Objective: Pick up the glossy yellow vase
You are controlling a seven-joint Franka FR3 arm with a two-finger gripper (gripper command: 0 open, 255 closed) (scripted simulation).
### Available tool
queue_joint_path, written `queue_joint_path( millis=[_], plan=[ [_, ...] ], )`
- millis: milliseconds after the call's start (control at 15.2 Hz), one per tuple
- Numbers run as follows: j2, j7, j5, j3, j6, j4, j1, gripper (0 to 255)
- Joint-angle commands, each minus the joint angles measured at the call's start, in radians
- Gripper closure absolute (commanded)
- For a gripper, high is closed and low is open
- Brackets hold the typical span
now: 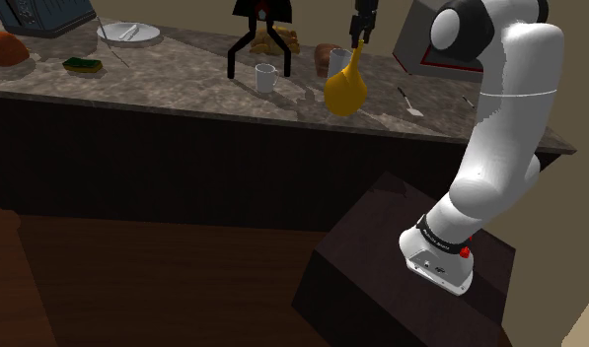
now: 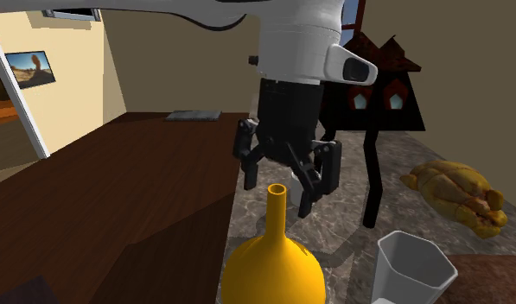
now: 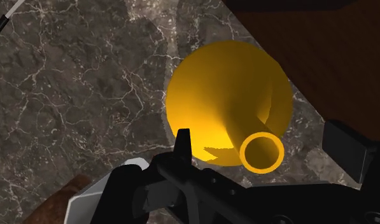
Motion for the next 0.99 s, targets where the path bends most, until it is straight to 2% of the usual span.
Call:
queue_joint_path(
  millis=[0,132,198,792,924],
  plan=[
    [-0.010,0.002,-0.003,0.000,0.041,-0.050,0.005,0],
    [-0.010,0.002,-0.003,0.000,0.041,-0.050,0.005,0],
    [-0.010,0.002,-0.003,0.000,0.043,-0.053,0.005,255],
    [-0.010,0.002,-0.003,0.000,0.041,-0.050,0.005,255],
    [-0.001,0.000,0.000,0.000,0.009,-0.009,0.001,255]
  ],
)
